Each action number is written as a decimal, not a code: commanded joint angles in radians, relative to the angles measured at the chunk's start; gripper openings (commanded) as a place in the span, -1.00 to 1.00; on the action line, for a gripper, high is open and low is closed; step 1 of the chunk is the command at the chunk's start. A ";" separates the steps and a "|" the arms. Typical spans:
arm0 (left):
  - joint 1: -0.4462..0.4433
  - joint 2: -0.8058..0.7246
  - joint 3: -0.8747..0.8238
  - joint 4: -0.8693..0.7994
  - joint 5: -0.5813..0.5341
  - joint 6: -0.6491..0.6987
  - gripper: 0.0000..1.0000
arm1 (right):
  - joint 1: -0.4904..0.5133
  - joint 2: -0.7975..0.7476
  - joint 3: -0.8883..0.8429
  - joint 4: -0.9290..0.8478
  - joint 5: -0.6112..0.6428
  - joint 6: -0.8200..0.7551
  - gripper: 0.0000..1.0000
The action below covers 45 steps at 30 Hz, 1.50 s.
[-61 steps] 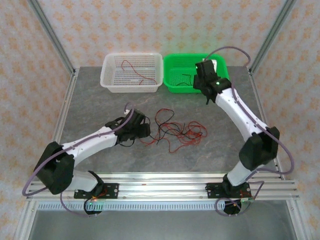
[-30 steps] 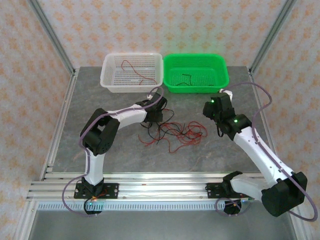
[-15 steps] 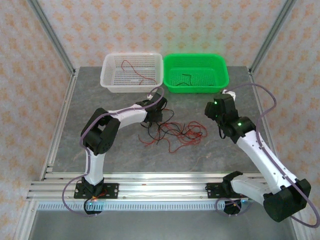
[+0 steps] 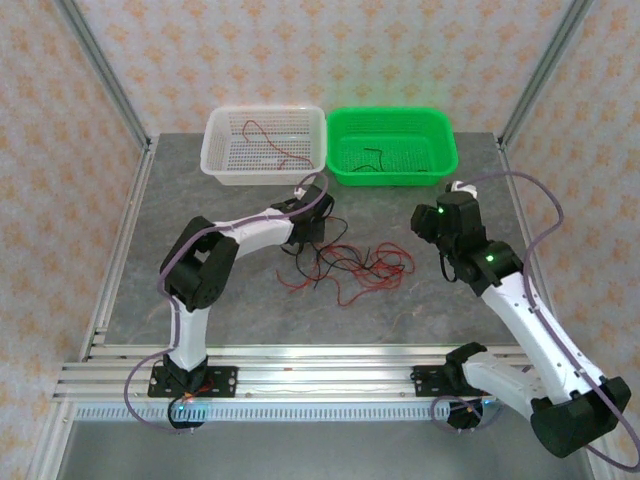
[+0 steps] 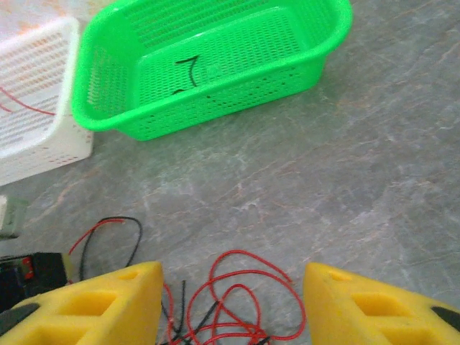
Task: Untangle the cables
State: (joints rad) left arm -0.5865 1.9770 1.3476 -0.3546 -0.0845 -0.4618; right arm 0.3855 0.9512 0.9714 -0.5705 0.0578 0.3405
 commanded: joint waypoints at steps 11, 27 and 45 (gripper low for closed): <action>-0.030 -0.372 0.140 -0.175 -0.043 0.087 -1.00 | 0.007 0.001 -0.245 0.465 -0.464 0.286 0.02; -0.048 -0.446 0.338 -0.251 -0.027 0.126 -1.00 | 0.250 0.470 -0.114 0.822 -0.319 0.492 0.09; -0.055 -0.453 0.604 -0.340 -0.111 0.178 -1.00 | 0.281 0.846 0.000 0.797 -0.133 0.451 0.03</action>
State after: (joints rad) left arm -0.6353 1.5509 1.8671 -0.6640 -0.1299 -0.3164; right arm 0.6651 1.7763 1.0008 0.2211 -0.1482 0.8078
